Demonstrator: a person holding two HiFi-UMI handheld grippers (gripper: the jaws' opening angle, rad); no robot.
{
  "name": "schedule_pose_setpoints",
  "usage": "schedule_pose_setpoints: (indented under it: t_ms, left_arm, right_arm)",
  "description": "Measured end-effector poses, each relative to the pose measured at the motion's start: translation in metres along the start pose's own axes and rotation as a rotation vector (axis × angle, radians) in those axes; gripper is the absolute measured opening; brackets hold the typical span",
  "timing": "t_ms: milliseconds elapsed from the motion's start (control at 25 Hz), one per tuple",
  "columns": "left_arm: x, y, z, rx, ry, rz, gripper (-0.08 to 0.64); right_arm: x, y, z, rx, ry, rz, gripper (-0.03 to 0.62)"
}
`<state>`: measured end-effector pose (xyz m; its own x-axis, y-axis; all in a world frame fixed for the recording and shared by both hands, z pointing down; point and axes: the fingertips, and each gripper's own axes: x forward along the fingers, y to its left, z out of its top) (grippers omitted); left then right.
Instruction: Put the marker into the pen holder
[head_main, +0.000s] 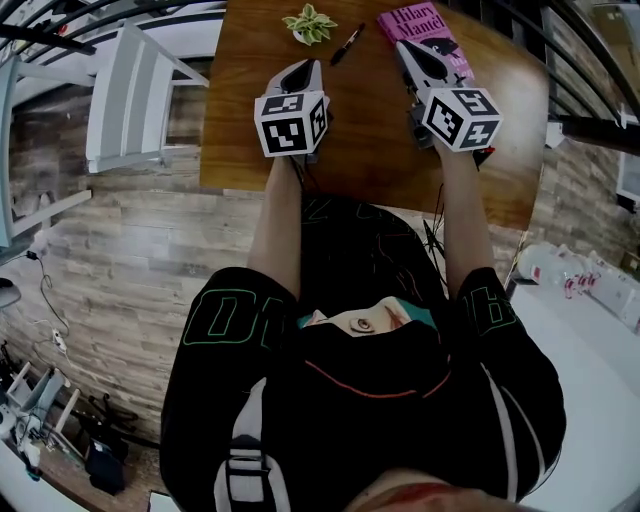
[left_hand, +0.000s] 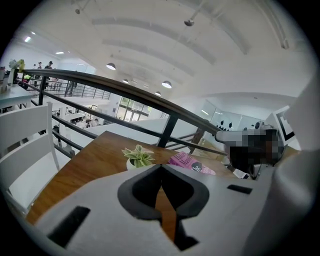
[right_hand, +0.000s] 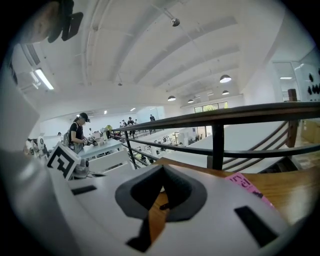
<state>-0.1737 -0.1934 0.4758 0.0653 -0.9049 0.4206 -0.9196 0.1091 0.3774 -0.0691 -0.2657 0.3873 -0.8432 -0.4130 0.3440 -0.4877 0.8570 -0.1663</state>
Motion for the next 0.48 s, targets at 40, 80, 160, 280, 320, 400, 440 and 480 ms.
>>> schedule_pose_setpoints:
  t_ms: [40, 80, 160, 280, 320, 400, 440, 480]
  left_arm:
    - [0.001, 0.004, 0.0, -0.008, -0.001, 0.001, 0.006]
    - [0.002, 0.008, 0.001, -0.016, -0.003, 0.002, 0.006]
    - [0.004, 0.015, 0.001, -0.03, -0.006, 0.003, 0.006]
    - [0.006, 0.024, 0.004, -0.043, -0.008, 0.005, 0.006]
    - [0.006, 0.027, 0.004, -0.043, -0.007, 0.005, 0.006]
    - [0.004, 0.031, 0.005, -0.039, -0.007, 0.006, 0.006]
    - [0.003, 0.034, 0.006, -0.039, -0.011, 0.007, 0.006]
    - [0.003, 0.038, 0.007, -0.042, -0.015, 0.01, 0.006]
  right_arm:
    - [0.004, 0.0, -0.001, -0.008, 0.01, -0.003, 0.005]
    - [0.009, 0.0, -0.002, -0.017, 0.022, -0.006, 0.005]
    - [0.018, -0.001, -0.004, -0.029, 0.043, -0.012, 0.005]
    - [0.032, -0.004, -0.006, -0.039, 0.071, -0.02, 0.005]
    - [0.035, -0.005, -0.008, -0.041, 0.082, -0.026, 0.005]
    - [0.04, -0.008, -0.013, -0.042, 0.105, -0.039, 0.005]
    - [0.043, -0.008, -0.016, -0.042, 0.116, -0.043, 0.005]
    - [0.047, -0.008, -0.019, -0.042, 0.128, -0.045, 0.005]
